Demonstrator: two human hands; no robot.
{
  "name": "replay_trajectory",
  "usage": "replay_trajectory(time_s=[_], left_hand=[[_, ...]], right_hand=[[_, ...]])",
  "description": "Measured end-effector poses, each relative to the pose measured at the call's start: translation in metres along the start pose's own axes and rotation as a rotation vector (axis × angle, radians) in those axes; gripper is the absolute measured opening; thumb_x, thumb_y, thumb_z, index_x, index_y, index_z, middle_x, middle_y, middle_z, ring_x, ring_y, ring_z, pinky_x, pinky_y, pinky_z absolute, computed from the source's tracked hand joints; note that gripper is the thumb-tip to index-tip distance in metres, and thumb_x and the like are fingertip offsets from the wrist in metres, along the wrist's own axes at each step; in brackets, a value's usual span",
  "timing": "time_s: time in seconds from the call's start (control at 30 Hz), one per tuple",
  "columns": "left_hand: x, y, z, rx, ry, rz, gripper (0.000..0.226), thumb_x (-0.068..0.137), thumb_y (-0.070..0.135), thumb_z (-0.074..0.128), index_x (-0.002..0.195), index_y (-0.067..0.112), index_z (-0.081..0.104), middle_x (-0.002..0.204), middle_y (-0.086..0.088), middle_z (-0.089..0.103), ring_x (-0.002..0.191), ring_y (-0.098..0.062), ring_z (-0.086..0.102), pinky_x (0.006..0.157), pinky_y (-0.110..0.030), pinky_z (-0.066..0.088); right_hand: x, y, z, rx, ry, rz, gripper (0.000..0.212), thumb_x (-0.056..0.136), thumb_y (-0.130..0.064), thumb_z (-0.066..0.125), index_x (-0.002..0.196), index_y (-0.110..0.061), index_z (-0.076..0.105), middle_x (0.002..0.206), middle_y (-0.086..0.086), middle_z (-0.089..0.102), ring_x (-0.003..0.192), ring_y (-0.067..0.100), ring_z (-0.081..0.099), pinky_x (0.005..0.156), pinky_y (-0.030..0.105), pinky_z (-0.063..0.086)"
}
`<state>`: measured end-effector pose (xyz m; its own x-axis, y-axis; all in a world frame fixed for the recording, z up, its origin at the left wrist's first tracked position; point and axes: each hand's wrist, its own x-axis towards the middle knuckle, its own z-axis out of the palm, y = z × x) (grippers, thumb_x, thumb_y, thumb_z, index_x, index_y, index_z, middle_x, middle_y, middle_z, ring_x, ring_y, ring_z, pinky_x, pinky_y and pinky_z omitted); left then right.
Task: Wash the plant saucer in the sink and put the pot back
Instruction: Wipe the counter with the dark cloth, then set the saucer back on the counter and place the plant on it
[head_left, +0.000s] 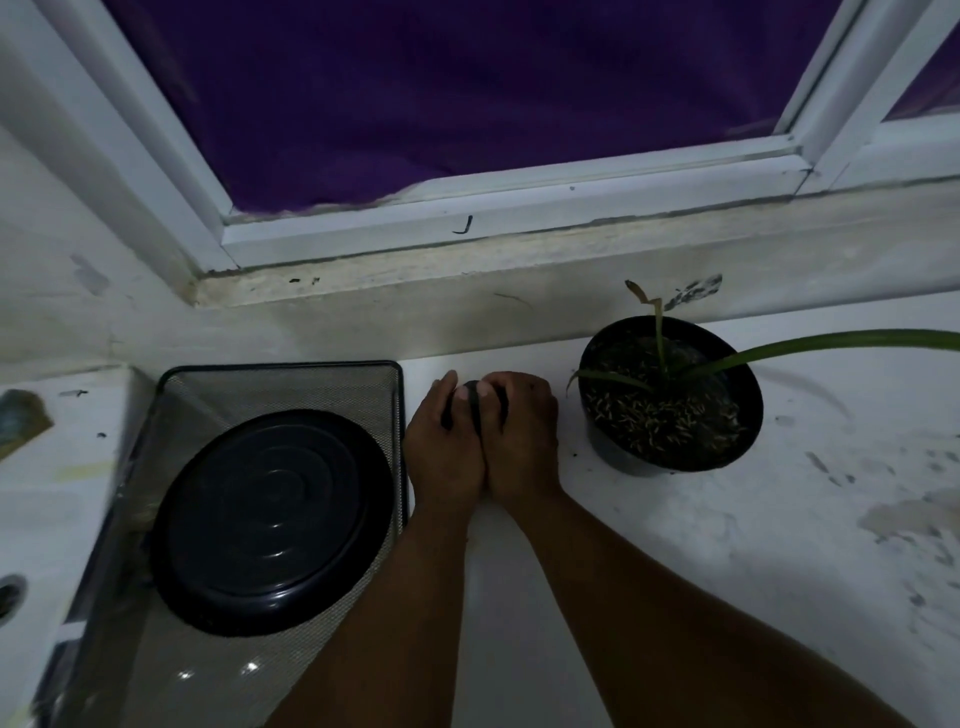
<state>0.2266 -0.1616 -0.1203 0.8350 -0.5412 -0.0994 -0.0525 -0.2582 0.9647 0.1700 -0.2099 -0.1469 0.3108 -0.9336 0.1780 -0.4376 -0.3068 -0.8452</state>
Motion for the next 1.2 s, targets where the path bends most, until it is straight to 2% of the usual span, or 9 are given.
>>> replay_trajectory(time_s=[0.13, 0.23, 0.37, 0.53, 0.67, 0.77, 0.87, 1.03, 1.2], left_hand=[[0.0, 0.003, -0.003, -0.054, -0.032, -0.033, 0.037, 0.102, 0.02, 0.062, 0.137, 0.009, 0.062, 0.136, -0.01, 0.064, 0.125, -0.021, 0.061, 0.112, -0.038, 0.047], [0.0, 0.012, -0.006, 0.007, -0.006, -0.012, 0.035, 0.103, 0.01, 0.059, 0.138, 0.005, 0.06, 0.137, -0.011, 0.062, 0.123, -0.018, 0.059, 0.1, -0.006, 0.042], [0.003, 0.019, -0.008, 0.074, -0.004, 0.032, 0.037, 0.104, 0.018, 0.058, 0.14, 0.013, 0.06, 0.146, -0.007, 0.058, 0.137, -0.019, 0.052, 0.112, -0.021, 0.038], [0.004, 0.028, -0.014, 0.049, 0.037, 0.075, 0.034, 0.103, 0.027, 0.061, 0.136, 0.019, 0.065, 0.143, -0.003, 0.061, 0.134, -0.014, 0.054, 0.117, -0.035, 0.041], [0.004, 0.047, -0.027, 0.035, 0.095, 0.14, 0.03, 0.102, 0.026, 0.061, 0.13, 0.017, 0.068, 0.132, 0.0, 0.068, 0.122, -0.011, 0.061, 0.11, -0.034, 0.048], [0.001, 0.068, -0.053, 0.021, 0.142, 0.135, 0.03, 0.102, 0.027, 0.061, 0.129, 0.016, 0.068, 0.128, 0.003, 0.069, 0.116, -0.008, 0.063, 0.101, -0.021, 0.051], [-0.001, 0.082, -0.09, 0.065, 0.227, 0.113, 0.032, 0.102, 0.031, 0.059, 0.13, 0.018, 0.068, 0.125, 0.007, 0.068, 0.113, -0.005, 0.062, 0.087, -0.002, 0.044], [0.006, 0.07, -0.158, 0.327, 0.309, -0.064, 0.039, 0.103, 0.041, 0.049, 0.132, 0.02, 0.065, 0.133, -0.003, 0.066, 0.122, -0.022, 0.06, 0.105, -0.033, 0.043], [0.006, 0.046, -0.205, 0.436, 0.269, -0.214, 0.042, 0.103, 0.043, 0.043, 0.12, 0.017, 0.071, 0.116, -0.01, 0.071, 0.101, -0.026, 0.064, 0.085, -0.035, 0.046]], right_hand=[[0.001, -0.003, -0.001, 0.01, 0.055, -0.034, 0.035, 0.1, -0.037, 0.046, 0.101, -0.013, 0.071, 0.102, 0.005, 0.067, 0.095, 0.002, 0.044, 0.084, 0.01, 0.029], [0.002, -0.004, -0.001, 0.045, 0.079, -0.037, 0.035, 0.1, -0.037, 0.049, 0.104, -0.012, 0.073, 0.105, 0.004, 0.07, 0.099, 0.005, 0.053, 0.092, 0.022, 0.043], [0.005, -0.004, 0.0, -0.078, 0.107, -0.029, 0.05, 0.097, -0.052, 0.04, 0.116, -0.02, 0.074, 0.123, 0.004, 0.069, 0.122, 0.024, 0.059, 0.107, 0.047, 0.041], [0.005, -0.023, -0.009, -0.143, 0.083, -0.003, 0.06, 0.094, -0.062, 0.034, 0.128, -0.027, 0.069, 0.149, 0.004, 0.055, 0.145, 0.028, 0.04, 0.119, 0.028, 0.006], [0.007, -0.043, -0.012, -0.162, 0.208, -0.098, 0.045, 0.098, -0.051, 0.046, 0.121, -0.022, 0.072, 0.135, 0.006, 0.064, 0.132, 0.031, 0.054, 0.113, 0.048, 0.035], [-0.001, -0.073, -0.01, -0.097, 0.262, -0.124, 0.039, 0.098, -0.049, 0.05, 0.116, -0.022, 0.071, 0.12, 0.001, 0.068, 0.117, 0.024, 0.059, 0.095, 0.04, 0.046], [-0.012, -0.107, 0.003, 0.032, 0.1, -0.088, 0.045, 0.098, -0.054, 0.045, 0.118, -0.02, 0.068, 0.114, 0.0, 0.068, 0.108, 0.02, 0.059, 0.092, 0.036, 0.047], [-0.027, -0.147, 0.035, -0.051, -0.336, 0.116, 0.054, 0.098, -0.06, 0.038, 0.122, -0.017, 0.061, 0.123, 0.007, 0.064, 0.117, 0.03, 0.057, 0.096, 0.041, 0.049], [-0.041, -0.165, 0.055, -0.232, -0.607, 0.278, 0.076, 0.101, -0.066, 0.029, 0.157, -0.014, 0.034, 0.164, 0.015, 0.03, 0.148, 0.039, 0.027, 0.119, 0.048, 0.025]])
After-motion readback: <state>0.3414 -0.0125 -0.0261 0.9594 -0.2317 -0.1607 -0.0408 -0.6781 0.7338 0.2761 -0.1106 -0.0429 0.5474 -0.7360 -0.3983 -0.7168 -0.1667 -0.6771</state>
